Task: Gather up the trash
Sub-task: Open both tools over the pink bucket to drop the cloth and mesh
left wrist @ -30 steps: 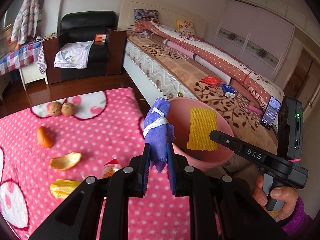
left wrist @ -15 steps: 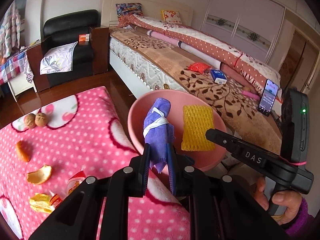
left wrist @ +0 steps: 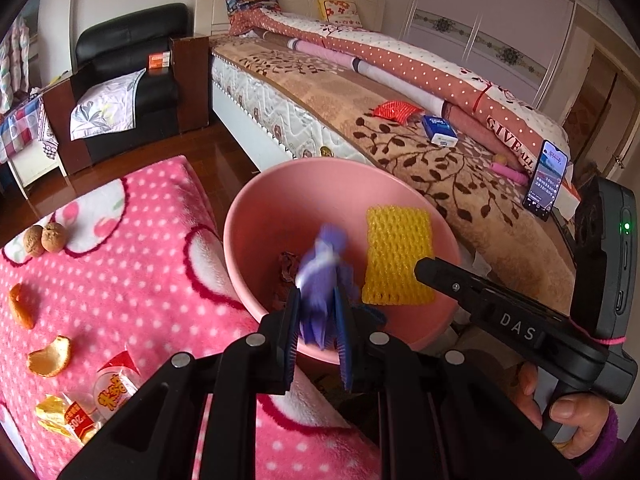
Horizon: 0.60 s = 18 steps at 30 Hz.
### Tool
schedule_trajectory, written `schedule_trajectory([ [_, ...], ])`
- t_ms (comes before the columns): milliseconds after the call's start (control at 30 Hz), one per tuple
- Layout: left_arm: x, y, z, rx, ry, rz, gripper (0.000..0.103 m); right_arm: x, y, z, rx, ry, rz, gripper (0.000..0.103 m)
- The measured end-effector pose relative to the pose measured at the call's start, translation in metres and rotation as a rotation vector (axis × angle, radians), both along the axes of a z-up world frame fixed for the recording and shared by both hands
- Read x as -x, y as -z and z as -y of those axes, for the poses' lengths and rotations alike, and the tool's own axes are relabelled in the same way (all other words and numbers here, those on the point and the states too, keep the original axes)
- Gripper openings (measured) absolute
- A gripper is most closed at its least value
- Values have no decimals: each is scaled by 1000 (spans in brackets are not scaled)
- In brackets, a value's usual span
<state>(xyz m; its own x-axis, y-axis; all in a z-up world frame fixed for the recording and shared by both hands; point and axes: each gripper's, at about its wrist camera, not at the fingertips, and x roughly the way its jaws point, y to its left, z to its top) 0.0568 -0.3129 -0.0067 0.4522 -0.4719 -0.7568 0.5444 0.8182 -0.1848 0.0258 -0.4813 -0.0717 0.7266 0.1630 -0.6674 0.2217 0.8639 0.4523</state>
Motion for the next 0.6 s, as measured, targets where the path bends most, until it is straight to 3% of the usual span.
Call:
schedule_trajectory([
  [100, -1, 0, 1, 4, -1, 4, 19, -1, 1, 2, -3, 2, -2, 11],
  [233, -1, -1, 0, 9, -8, 16, 32, -2, 3, 4, -5, 3, -5, 11],
  [467, -2, -1, -6, 16, -23, 3, 36, -2, 3, 4, -28, 23, -10, 12],
  [533, -1, -1, -8, 20, -24, 3, 36, -4, 4, 5, -31, 29, -19, 15],
  [600, -1, -2, -9, 25, -26, 2, 38, -4, 5, 5, -32, 39, -21, 26],
])
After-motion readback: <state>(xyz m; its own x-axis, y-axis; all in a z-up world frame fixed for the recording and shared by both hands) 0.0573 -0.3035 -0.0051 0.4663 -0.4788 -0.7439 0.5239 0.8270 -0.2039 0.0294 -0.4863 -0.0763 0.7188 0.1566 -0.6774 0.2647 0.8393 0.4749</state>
